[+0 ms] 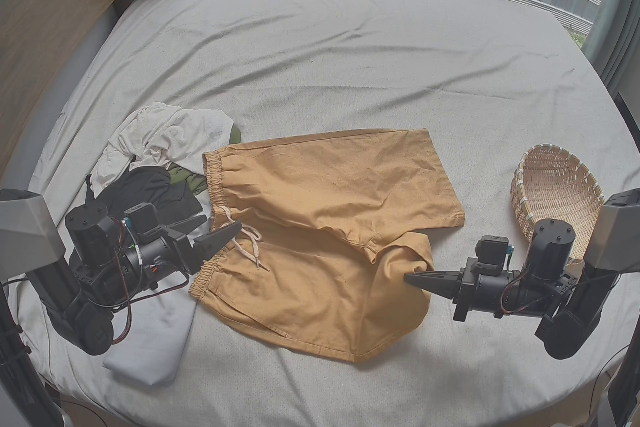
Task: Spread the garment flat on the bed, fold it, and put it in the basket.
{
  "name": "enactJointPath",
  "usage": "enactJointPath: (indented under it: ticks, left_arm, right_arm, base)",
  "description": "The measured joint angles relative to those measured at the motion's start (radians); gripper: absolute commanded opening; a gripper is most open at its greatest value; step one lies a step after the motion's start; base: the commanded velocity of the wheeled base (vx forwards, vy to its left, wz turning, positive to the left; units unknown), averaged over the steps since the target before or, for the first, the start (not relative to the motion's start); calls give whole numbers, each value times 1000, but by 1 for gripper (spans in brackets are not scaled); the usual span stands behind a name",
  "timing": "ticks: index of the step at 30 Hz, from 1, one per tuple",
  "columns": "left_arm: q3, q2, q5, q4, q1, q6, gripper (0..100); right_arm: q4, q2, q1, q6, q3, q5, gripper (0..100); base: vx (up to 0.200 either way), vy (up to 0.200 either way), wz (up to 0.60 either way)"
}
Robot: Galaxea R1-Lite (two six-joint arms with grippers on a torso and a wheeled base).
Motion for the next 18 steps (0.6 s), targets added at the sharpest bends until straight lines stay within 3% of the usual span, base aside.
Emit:
enactJointPath:
  ticks: [18]
  left_arm:
    - [9,20,2,0,-23,4,100]
  right_arm:
    - [-2,137,130,-4,-121,-1,0]
  base:
    - [0,0,0]
